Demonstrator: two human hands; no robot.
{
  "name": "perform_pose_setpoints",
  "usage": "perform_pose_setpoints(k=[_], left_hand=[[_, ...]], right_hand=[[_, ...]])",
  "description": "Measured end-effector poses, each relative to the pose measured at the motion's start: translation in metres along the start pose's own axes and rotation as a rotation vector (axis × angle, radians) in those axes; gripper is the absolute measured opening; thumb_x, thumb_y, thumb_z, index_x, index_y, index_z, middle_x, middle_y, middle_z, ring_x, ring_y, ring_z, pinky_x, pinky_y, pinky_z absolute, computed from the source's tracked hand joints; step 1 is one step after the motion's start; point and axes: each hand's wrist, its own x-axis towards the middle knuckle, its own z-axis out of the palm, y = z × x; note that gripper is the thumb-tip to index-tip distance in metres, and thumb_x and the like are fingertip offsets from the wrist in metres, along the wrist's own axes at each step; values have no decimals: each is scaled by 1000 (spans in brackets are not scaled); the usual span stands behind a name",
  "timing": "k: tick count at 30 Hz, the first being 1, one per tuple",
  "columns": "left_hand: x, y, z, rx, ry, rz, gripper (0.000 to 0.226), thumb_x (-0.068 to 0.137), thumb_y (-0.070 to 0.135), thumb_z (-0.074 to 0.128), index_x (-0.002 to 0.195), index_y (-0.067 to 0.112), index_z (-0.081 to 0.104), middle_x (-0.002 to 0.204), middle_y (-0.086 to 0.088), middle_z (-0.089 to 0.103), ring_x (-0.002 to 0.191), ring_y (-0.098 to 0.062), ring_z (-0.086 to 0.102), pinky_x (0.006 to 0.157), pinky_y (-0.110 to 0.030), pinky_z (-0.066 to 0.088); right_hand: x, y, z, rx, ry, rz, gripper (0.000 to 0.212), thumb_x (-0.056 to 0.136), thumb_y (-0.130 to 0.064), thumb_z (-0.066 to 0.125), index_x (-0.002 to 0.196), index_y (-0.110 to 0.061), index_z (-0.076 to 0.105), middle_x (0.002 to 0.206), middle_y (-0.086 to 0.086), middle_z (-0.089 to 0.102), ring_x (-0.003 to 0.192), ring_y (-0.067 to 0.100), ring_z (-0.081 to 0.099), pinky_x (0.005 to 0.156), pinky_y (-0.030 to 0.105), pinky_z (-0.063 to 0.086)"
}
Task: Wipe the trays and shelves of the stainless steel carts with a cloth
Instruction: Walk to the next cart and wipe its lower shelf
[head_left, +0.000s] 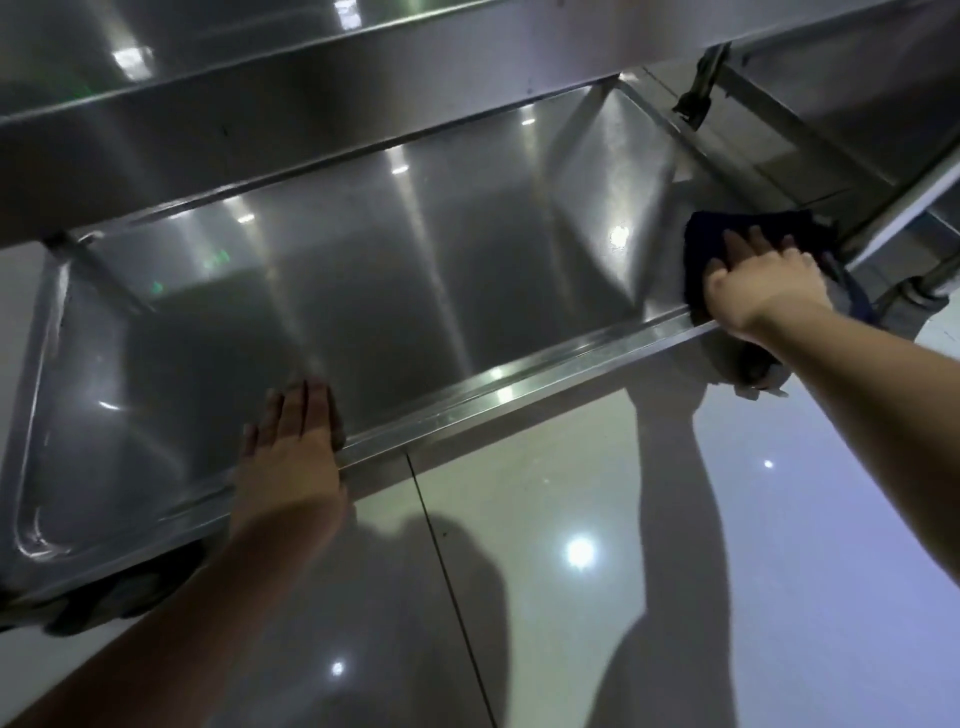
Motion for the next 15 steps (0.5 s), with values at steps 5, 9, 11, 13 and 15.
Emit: perform_pose_setpoints(k=[5, 9, 11, 13, 15], left_hand=[[3, -4, 4, -17, -13, 7, 111, 71, 13, 83, 163, 10, 21, 169, -15, 20, 155, -40, 21, 121, -57, 25], [4, -7, 6, -26, -35, 4, 115, 69, 13, 83, 164, 12, 18, 170, -13, 17, 156, -38, 19, 122, -56, 24], [6, -9, 6, -31, -42, 12, 117, 67, 13, 82, 164, 12, 17, 171, -12, 16, 156, -37, 18, 124, -55, 22], [6, -9, 5, -31, -47, 4, 119, 66, 13, 83, 164, 12, 17, 171, -11, 16, 156, -36, 17, 124, -55, 22], [5, -9, 8, -28, -35, 19, 117, 66, 11, 85, 163, 11, 20, 170, -12, 18, 155, -38, 21, 121, -57, 25]], right_hand=[[-43, -64, 3, -54, -63, -323, 64, 106, -47, 27, 165, -28, 15, 173, -1, 7, 158, 30, 11, 127, 40, 13], [-65, -111, 13, -89, -107, -687, 62, 107, -50, 28, 165, -33, 13, 173, -7, 5, 159, 23, 5, 128, 38, 6], [-47, -107, 13, -56, -76, -676, 60, 107, -49, 28, 164, -38, 14, 173, -11, 6, 159, 20, 4, 127, 41, 3], [-17, -88, 8, -45, 8, -531, 59, 106, -48, 28, 163, -37, 18, 173, -8, 10, 159, 24, 9, 126, 45, 6], [18, -56, 1, -10, 48, -317, 61, 105, -49, 25, 163, -33, 20, 173, -1, 12, 158, 31, 12, 126, 49, 9]])
